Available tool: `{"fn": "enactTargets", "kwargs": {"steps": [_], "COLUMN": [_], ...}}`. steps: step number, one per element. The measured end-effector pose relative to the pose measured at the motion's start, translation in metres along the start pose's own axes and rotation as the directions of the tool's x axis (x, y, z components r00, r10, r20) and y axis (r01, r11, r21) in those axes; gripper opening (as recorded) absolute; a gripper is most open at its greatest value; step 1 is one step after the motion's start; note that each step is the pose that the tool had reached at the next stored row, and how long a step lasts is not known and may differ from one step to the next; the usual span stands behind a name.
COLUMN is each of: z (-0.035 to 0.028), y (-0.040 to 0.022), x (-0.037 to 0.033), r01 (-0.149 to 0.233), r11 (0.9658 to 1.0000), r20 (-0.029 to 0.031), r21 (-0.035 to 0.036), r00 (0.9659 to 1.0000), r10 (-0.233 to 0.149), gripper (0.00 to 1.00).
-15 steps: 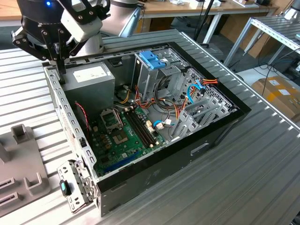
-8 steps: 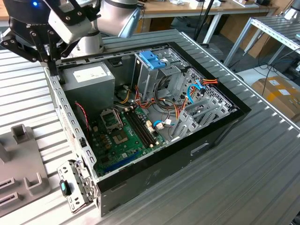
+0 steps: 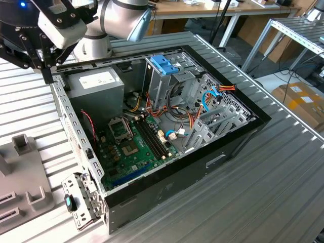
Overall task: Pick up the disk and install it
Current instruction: 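Reach for the disk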
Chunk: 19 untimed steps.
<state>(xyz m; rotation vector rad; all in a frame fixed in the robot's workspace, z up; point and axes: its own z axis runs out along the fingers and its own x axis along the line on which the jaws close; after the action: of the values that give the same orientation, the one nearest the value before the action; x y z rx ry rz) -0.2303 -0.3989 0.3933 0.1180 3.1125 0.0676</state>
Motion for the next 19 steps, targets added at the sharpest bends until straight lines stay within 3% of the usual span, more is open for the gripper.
{"fn": "enactTargets", "kwargs": {"steps": [6,19], "z": [-0.0003,-0.0004], "y": [-0.0008,-0.0011], "x": [0.0108,0.0151], "r01": [0.000,0.000], "r11": [1.0000,1.0000], "r20": [0.0000,0.0000], "r21": [0.0000,0.0000], "r00": [1.0000,1.0000], "r10": [0.000,0.000], "gripper": [0.11,0.11]}}
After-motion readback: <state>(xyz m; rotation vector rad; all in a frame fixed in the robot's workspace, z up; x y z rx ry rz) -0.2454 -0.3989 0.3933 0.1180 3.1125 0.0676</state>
